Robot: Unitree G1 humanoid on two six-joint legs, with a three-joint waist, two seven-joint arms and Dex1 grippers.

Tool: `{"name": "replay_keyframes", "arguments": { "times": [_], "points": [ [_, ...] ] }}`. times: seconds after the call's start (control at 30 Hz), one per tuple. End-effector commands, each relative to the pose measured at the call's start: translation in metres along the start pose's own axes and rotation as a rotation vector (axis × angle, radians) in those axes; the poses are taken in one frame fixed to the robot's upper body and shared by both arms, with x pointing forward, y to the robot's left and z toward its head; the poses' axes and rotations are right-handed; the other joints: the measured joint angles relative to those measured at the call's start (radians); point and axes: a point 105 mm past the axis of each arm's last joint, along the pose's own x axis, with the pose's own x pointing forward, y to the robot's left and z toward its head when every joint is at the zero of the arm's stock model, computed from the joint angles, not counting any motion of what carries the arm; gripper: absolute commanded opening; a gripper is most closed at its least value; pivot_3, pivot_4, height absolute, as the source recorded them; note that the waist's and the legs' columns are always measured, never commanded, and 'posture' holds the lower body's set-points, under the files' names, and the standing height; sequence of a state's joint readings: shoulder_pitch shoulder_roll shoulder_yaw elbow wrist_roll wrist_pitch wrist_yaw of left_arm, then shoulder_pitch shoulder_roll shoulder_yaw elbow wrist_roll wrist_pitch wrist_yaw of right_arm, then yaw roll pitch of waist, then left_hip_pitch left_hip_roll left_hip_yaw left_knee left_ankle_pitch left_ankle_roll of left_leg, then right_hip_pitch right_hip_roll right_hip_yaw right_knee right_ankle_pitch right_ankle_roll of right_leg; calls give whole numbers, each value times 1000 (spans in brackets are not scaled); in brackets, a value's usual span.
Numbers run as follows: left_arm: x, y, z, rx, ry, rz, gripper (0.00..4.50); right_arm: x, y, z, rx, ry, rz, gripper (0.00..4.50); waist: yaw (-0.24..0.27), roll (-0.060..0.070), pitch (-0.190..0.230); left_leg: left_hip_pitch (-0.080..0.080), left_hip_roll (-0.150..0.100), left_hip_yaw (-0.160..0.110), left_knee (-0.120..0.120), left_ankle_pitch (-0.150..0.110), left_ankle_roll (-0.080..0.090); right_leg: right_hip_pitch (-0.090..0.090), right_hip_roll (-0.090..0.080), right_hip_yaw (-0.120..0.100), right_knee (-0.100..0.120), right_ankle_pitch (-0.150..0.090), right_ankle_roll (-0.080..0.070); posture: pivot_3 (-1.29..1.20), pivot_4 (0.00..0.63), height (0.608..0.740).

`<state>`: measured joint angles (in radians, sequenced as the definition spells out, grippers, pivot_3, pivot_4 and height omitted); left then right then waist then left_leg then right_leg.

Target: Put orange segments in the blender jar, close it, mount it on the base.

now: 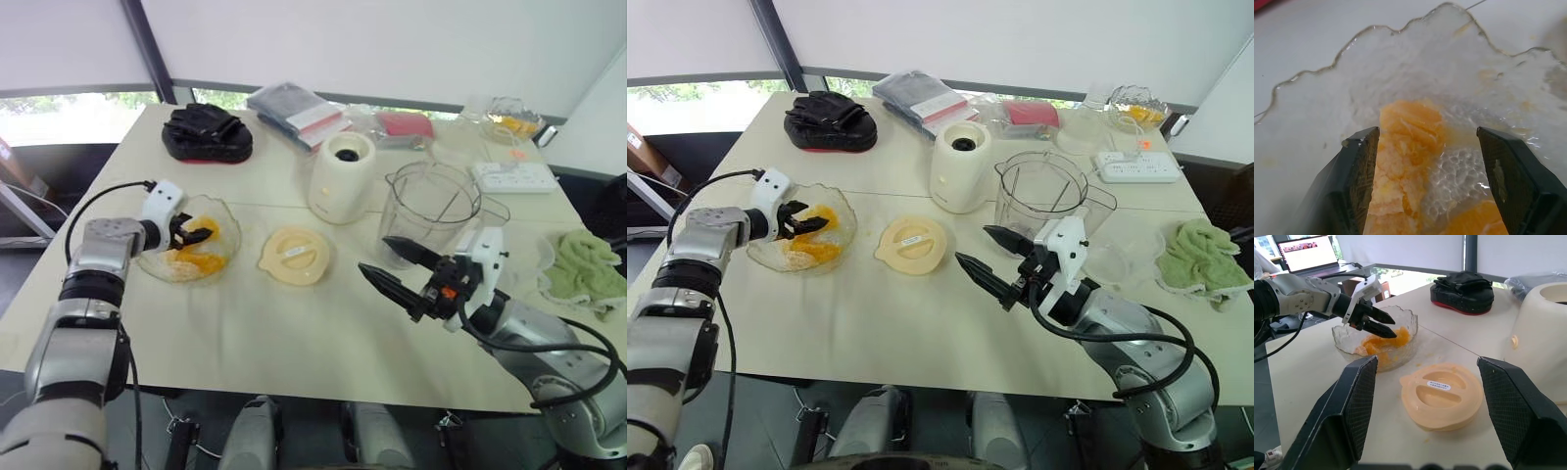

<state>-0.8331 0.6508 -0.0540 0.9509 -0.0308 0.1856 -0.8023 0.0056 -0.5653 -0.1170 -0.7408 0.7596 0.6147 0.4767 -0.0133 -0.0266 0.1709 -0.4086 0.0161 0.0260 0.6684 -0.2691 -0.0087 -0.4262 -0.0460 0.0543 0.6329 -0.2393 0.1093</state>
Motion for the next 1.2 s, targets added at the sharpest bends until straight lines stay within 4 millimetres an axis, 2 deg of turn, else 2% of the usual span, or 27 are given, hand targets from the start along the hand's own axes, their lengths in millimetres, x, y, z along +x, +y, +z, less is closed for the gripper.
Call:
{"name": "replay_keyframes", "arguments": {
  "times": [0.03,0.23,0.63,0.9,1.2],
  "points": [
    [-2,12,11,5,-36,82,3293,-1,6,10,-35,-26,20,3397,1,0,0,0,0,0,0,0,0,0,0,0,0,0,0,0,150,740],
    [9,7,4,-1,-24,108,3293,0,6,11,-36,-24,23,3397,3,0,0,0,0,0,0,0,0,0,0,0,0,0,0,0,150,740],
    [27,-4,10,-3,-37,135,3293,0,4,13,-47,-21,13,3397,2,0,0,0,-1,0,0,0,0,0,0,0,0,0,0,0,150,740],
    [34,-7,2,-42,-7,177,3293,-2,2,14,-59,-12,8,3397,3,-1,0,0,-1,0,0,0,0,0,0,0,0,1,1,0,150,740],
    [40,-9,8,-65,-15,210,3293,-2,-1,15,-74,-5,3,3397,4,-1,0,1,-1,-1,1,0,0,2,0,-1,2,1,1,0,150,740]
  ]
}}
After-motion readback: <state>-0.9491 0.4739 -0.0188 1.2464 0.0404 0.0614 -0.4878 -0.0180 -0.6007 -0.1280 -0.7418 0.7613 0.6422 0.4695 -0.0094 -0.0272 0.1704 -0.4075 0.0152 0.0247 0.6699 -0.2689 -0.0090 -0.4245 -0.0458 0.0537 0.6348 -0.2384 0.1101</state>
